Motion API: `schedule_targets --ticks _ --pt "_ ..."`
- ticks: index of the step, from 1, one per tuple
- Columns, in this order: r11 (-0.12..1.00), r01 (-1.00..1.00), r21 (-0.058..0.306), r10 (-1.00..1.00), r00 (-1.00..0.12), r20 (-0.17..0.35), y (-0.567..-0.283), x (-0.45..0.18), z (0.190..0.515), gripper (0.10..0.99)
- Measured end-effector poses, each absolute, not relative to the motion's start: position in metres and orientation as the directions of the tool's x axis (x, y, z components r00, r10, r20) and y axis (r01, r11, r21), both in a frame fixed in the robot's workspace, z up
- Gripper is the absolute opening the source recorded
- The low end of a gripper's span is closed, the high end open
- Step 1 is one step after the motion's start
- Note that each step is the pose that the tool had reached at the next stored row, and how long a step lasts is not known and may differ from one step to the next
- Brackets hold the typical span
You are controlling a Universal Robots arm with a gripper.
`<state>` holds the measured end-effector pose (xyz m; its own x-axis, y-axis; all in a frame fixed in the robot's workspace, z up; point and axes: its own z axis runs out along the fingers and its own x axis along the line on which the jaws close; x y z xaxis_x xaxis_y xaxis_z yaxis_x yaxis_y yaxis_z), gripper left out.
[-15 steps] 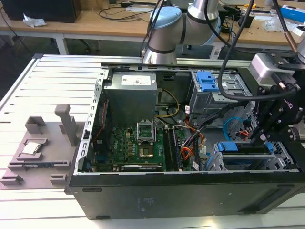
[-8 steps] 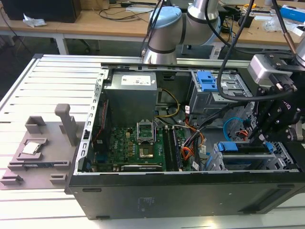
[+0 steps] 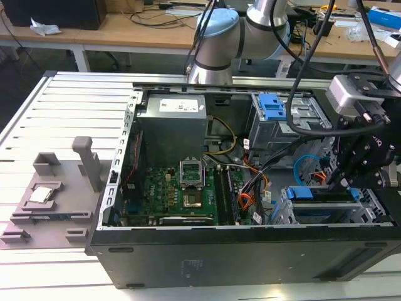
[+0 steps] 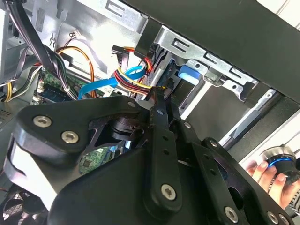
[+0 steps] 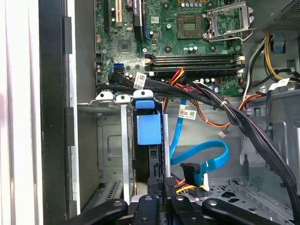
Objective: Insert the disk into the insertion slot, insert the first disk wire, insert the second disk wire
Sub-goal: 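Insert the first disk wire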
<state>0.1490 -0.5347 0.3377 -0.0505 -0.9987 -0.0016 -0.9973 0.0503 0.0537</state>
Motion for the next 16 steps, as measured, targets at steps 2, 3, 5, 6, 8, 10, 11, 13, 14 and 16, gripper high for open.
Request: schedule_targets --ticks 2,3,5,6,8,10,11,13,14,16 --pt "0.05 -0.997 0.054 -0.999 -0.05 -0.002 -0.5347 0.1496 0.337 0.165" --pt "0.05 -0.997 0.054 -0.999 -0.05 -0.001 -0.5347 0.1497 0.3364 0.165" --pt "0.05 -0.997 0.054 -0.999 -0.05 -0.001 -0.5348 0.1499 0.3361 0.165" --pt "0.05 -0.997 0.054 -0.999 -0.051 -0.002 -0.5347 0.15 0.336 0.165" --pt "0.05 -0.997 0.054 -0.999 -0.05 -0.002 -0.5347 0.1501 0.336 0.165" --pt "0.05 -0.997 0.054 -0.999 -0.05 -0.003 -0.5347 0.1503 0.3354 0.235" --pt "0.05 -0.997 0.054 -0.999 -0.05 -0.002 -0.5347 0.1504 0.3358 0.235" --pt "0.05 -0.997 0.054 -0.999 -0.05 -0.002 -0.5347 0.1504 0.3365 0.235" --pt "0.05 -0.997 0.054 -0.999 -0.05 -0.001 -0.5347 0.1504 0.3377 0.235" --pt "0.05 -0.997 0.054 -0.999 -0.05 -0.002 -0.5347 0.1504 0.3417 0.235"
